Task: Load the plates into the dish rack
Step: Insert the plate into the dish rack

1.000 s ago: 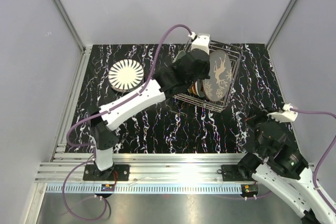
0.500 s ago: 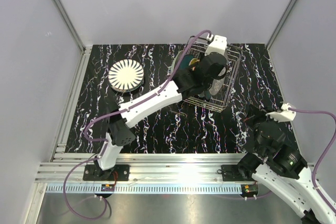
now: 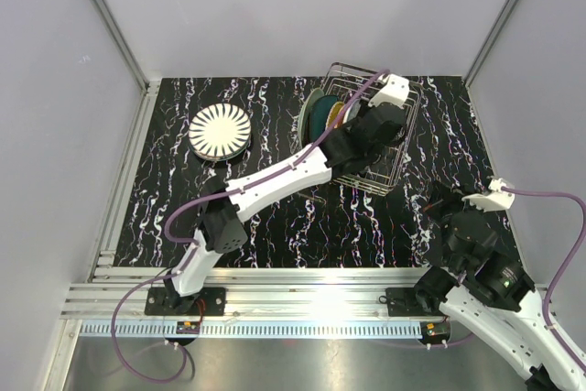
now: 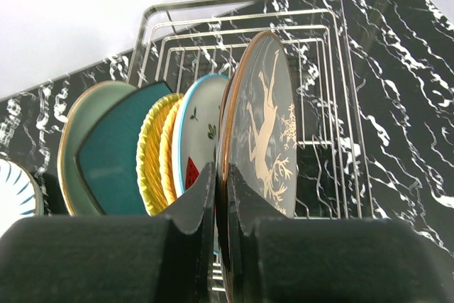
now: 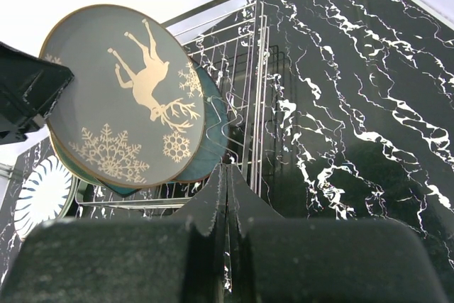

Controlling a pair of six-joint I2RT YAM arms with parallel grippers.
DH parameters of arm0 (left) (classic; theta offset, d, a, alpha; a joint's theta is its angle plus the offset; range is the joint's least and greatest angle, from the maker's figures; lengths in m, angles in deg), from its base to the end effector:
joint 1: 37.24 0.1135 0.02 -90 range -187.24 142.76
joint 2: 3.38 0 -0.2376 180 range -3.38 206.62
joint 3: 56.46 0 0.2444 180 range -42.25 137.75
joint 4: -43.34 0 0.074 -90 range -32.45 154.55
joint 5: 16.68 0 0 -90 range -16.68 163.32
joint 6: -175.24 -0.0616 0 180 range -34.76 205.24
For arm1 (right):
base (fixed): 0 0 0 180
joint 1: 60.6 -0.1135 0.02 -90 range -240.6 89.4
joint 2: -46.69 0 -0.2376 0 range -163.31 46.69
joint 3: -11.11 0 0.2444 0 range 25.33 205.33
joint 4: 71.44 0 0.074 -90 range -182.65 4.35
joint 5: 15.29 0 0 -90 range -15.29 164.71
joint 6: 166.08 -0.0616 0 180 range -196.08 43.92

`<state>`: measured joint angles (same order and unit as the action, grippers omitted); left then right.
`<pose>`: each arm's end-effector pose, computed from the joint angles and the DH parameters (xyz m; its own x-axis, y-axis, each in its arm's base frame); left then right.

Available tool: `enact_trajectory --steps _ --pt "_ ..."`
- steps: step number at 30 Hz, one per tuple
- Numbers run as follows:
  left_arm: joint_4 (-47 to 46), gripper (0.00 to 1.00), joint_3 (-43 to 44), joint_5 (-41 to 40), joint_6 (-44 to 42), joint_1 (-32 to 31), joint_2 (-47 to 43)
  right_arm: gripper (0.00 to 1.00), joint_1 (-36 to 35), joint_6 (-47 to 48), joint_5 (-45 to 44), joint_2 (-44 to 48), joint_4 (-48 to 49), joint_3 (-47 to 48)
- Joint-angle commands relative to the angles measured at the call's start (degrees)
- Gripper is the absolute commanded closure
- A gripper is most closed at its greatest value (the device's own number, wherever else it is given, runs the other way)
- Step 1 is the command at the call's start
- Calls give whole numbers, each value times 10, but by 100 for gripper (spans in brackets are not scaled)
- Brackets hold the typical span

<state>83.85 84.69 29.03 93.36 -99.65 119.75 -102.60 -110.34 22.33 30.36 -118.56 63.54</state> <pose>0.2657 -0.4156 0.3429 -0.2228 0.2080 -0.9524 0.3072 0.9422 0.1339 0.1062 0.0300 0.3030 -0.0221 0.4425 -0.8965 0.2199 0.8769 0.4274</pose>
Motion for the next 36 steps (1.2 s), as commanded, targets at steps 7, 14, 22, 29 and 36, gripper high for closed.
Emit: enact_trajectory --steps 7,14,22,29,36 --pt "-169 100 67 -93 -112 -31 20 100 1 4 1 -4 27 -2" --pt "-180 100 67 -100 -124 -30 38 100 1 5 2 -2 28 -3" --pt "-208 100 67 -111 -149 -32 27 100 1 9 3 -5 35 -4" --pt "-241 100 59 -119 -183 -45 11 100 0 10 2 -7 36 -5" --pt "-261 100 60 -137 -217 -45 40 100 1 10 -1 -2 35 -5"
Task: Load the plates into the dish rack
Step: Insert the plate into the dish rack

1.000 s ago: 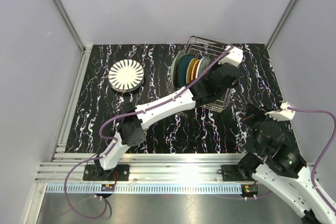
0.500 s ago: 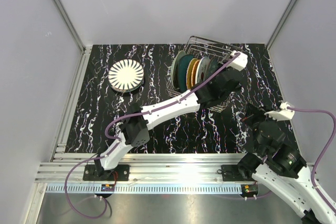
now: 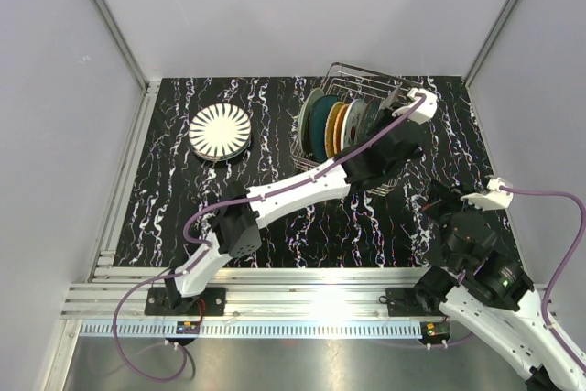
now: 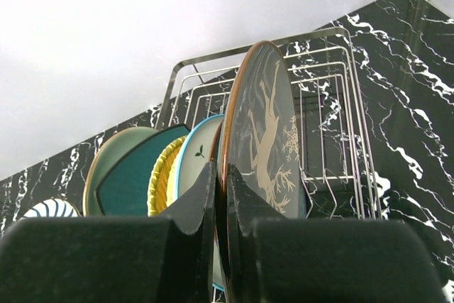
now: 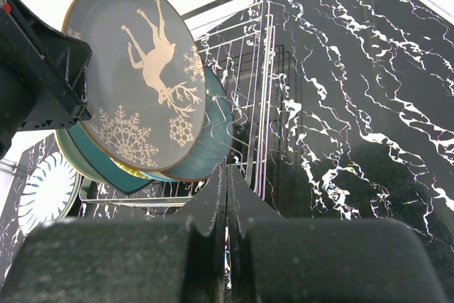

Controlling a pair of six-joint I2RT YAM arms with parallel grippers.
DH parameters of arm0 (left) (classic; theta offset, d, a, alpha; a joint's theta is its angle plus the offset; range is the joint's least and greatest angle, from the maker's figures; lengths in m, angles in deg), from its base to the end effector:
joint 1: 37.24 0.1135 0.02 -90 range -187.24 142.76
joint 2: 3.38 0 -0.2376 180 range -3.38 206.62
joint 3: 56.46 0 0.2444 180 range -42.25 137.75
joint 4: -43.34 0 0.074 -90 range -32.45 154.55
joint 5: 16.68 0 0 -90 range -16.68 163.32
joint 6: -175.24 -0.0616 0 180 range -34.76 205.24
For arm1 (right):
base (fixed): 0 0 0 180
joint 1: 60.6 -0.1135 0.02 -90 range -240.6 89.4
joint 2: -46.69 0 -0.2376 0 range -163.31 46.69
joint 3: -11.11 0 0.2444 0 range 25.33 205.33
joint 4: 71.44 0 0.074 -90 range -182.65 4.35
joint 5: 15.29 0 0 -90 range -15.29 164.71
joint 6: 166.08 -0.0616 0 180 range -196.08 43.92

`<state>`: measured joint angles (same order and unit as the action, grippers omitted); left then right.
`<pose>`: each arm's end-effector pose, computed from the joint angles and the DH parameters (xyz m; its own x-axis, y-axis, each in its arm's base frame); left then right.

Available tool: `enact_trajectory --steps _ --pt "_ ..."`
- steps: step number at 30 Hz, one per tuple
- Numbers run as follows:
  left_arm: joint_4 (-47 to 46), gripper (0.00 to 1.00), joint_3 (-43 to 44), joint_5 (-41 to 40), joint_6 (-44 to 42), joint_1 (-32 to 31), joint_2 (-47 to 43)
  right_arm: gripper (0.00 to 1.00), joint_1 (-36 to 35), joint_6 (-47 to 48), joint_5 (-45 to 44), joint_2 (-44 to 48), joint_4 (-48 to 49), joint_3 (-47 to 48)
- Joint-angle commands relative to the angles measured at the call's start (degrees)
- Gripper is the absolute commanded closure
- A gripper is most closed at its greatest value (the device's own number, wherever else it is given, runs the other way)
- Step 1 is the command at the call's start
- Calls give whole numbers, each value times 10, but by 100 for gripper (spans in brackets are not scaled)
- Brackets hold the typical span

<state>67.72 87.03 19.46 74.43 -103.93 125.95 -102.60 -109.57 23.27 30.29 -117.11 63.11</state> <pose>0.2499 -0.4543 0.3375 -0.0264 0.3407 -0.9398 0.2363 0.9156 0.3253 0.1076 0.0321 0.3032 -0.0228 0.4423 -0.8966 0.2010 0.8805 0.4293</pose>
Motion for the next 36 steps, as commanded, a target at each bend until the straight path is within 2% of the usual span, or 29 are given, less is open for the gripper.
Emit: enact_trajectory --steps 1,5,18,26,33,36 --pt "-100 100 37 -42 -27 -1 -18 100 1 2 -11 -1 20 -1" --pt "-88 100 37 -39 -17 5 -5 100 1 1 -14 9 18 -2" --pt "22 100 11 50 156 44 -13 100 1 2 -14 4 22 -3" --pt "30 100 -34 75 186 51 -30 100 1 4 -10 -1 24 -3" --pt "51 86 -42 86 199 56 -32 100 1 3 -11 5 24 -3" --pt "51 83 -53 83 196 56 -36 100 1 2 -9 6 23 -3"
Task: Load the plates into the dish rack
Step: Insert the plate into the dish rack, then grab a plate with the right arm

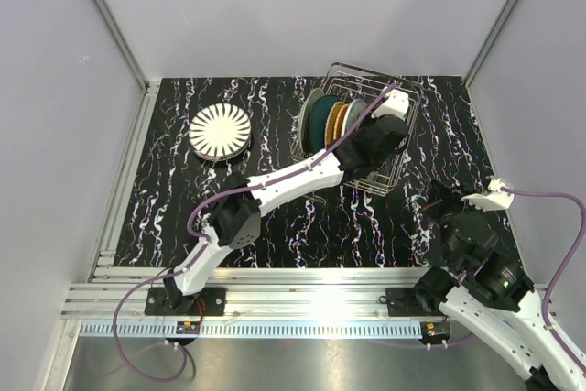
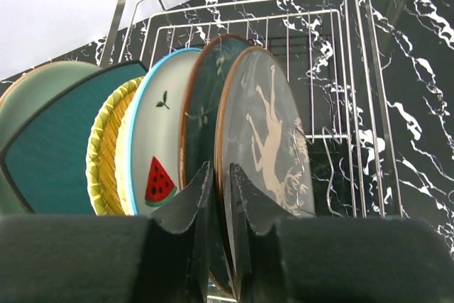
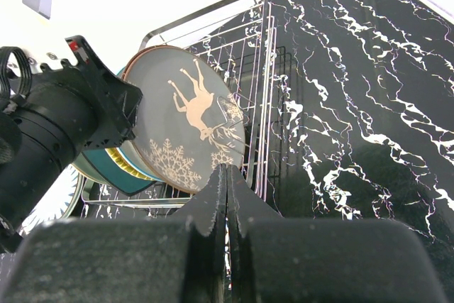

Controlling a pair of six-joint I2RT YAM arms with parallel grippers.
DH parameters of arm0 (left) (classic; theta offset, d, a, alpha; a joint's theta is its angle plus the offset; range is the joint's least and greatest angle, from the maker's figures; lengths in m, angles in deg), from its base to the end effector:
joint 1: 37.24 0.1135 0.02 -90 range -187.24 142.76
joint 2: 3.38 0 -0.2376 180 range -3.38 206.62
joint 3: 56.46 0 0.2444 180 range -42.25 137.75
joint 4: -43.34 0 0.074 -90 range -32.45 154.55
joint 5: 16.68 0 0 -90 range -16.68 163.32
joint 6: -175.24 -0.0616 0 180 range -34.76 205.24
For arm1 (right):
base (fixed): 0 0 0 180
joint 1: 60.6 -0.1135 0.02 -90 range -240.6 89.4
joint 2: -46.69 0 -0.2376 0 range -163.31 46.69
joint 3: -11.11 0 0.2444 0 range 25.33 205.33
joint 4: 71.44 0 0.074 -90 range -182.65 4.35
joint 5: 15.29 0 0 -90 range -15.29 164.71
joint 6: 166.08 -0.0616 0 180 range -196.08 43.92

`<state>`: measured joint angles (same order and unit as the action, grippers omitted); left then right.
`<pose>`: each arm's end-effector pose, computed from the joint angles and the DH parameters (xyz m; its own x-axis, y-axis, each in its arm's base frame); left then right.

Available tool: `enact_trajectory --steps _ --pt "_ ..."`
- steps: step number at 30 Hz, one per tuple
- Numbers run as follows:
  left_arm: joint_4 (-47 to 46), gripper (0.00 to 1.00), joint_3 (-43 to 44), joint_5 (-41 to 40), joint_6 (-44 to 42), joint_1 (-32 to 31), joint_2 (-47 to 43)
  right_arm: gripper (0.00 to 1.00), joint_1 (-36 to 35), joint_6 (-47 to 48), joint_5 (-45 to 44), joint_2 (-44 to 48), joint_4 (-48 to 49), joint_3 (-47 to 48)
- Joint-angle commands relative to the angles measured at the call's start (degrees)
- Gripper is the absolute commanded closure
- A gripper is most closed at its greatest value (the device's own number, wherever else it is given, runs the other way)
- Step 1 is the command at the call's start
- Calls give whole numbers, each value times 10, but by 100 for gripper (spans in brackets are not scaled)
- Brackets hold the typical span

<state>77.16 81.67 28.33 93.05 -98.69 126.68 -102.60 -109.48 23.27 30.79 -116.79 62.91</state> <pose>0.2872 -0.4366 0.2786 -0.2488 0.2561 -0.9341 0.2857 0.9409 0.1819 0.1068 0.0313 0.3034 -0.0159 0.4474 -0.8942 0.1975 0.8781 0.4358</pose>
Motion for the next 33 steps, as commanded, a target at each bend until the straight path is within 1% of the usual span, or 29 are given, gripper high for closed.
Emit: enact_trajectory --steps 1,2,5,6,10,13,15,16,18,19,20,21,22,23,24,25,26,27,28,29,30,31,32,33 --pt "-42 82 2 -6 9 4 -45 100 2 1 -9 -1 20 -1" --pt "-40 78 1 -11 6 4 -46 100 1 1 -9 0 20 -1" --pt "-47 73 -4 -5 -2 4 -60 100 1 3 -9 -4 20 -1" --pt "-56 68 -10 2 -9 4 -67 100 1 2 -9 -4 20 -1" --pt "-85 53 -6 16 -41 4 -120 100 2 3 -8 0 20 0" --pt "-93 49 10 38 -61 3 -166 100 1 7 -4 8 24 -1" --pt "-95 47 5 49 -68 3 -192 100 1 8 -3 9 25 -1" --pt "-95 45 0 52 -69 3 -222 100 1 9 -2 6 25 -1" --pt "-104 43 -37 52 -74 3 -257 98 1 12 1 4 25 3" --pt "-110 41 -57 47 -75 3 -296 97 1 17 12 0 27 4" --pt "-121 38 -101 33 -75 5 -316 96 0 27 22 -3 35 6" --pt "-116 37 -118 31 -69 17 -335 93 1 36 34 -4 42 6" --pt "-106 37 -135 31 -55 28 -370 91 1 46 65 -6 53 4" --pt "-70 35 -164 45 -9 42 -387 88 1 61 82 -6 74 2" --pt "-50 35 -181 58 20 81 -405 84 1 69 98 -7 84 -2" --pt "-19 35 -221 74 83 105 -442 82 2 75 124 -8 98 -3" --pt "-8 34 -245 115 113 159 -464 80 2 80 132 -11 103 -5" --pt "-2 34 -271 139 142 190 -507 78 1 82 136 -13 104 -5" --pt "-1 33 -326 191 189 219 -529 75 1 83 139 -21 104 -4" --pt "0 32 -353 213 210 283 -548 74 1 83 139 -25 103 -3" --pt "2 32 -376 233 228 310 -583 73 2 84 139 -32 102 -1" --pt "5 31 -415 254 260 343 -598 71 1 84 139 -35 101 -1" --pt "6 31 -432 304 273 403 -611 71 1 87 139 -39 102 1" --pt "9 31 -448 328 283 432 -631 70 1 87 139 -47 104 2"
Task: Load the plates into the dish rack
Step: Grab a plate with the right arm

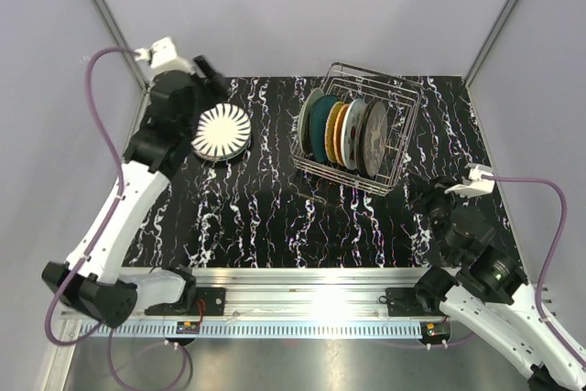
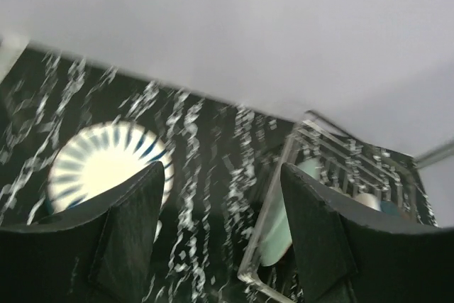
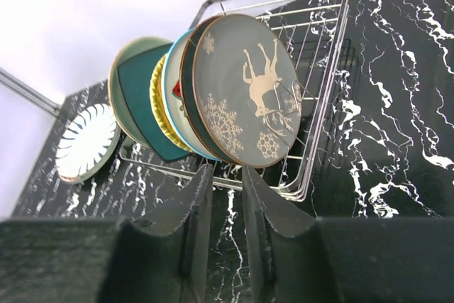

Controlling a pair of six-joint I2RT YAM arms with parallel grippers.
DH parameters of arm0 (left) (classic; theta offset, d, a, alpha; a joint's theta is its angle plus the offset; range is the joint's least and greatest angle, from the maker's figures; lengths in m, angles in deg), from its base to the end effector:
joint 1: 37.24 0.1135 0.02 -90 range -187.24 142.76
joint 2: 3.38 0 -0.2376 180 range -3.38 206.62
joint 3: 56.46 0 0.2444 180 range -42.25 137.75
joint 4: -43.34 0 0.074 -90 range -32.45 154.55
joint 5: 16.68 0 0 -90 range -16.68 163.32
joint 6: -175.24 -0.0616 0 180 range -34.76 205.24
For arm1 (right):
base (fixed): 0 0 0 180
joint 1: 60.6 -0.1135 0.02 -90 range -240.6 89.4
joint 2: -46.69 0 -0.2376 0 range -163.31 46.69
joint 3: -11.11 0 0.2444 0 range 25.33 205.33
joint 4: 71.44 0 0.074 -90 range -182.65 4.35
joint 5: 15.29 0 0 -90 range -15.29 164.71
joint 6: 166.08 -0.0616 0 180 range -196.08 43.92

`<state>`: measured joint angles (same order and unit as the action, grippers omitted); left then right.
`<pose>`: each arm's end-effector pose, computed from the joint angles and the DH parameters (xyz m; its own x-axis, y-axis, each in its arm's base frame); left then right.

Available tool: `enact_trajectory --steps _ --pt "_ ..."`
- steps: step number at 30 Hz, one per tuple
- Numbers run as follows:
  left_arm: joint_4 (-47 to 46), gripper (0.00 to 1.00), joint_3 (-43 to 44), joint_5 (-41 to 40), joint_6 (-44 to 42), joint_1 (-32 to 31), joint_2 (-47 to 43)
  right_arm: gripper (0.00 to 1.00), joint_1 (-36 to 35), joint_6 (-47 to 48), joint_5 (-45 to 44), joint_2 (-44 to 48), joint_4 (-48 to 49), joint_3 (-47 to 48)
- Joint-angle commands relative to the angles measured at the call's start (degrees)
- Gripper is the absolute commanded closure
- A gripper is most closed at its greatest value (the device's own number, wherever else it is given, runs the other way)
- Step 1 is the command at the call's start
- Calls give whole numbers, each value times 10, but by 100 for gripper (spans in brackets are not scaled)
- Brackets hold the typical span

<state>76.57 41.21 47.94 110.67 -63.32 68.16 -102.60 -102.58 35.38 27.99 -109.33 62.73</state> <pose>0.2746 -0.1050 0.4305 -0.1068 -0.3797 -0.9189 -0.0340 0.9251 -0.3783 0.1163 0.0521 0.3120 -0.0792 0.3931 -0.9161 -0.0145 0.9184 0.3954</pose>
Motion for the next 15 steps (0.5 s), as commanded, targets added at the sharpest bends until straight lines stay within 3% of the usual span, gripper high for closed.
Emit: enact_trajectory --steps 1,2,5,9,13,15 --pt "28 30 -64 151 115 104 -53 69 2 19 20 -23 29 6" --pt "43 30 -67 159 109 132 -59 70 1 22 24 -27 31 9" --pt "73 29 -80 108 17 131 -72 72 1 41 53 -58 49 21" --pt "96 27 -112 45 -42 131 -104 70 1 73 138 -147 78 56" --pt "32 24 -190 -16 -78 111 -174 65 1 101 238 -257 133 111" --pt "8 19 -244 -33 -51 112 -210 64 0 102 289 -337 151 160"
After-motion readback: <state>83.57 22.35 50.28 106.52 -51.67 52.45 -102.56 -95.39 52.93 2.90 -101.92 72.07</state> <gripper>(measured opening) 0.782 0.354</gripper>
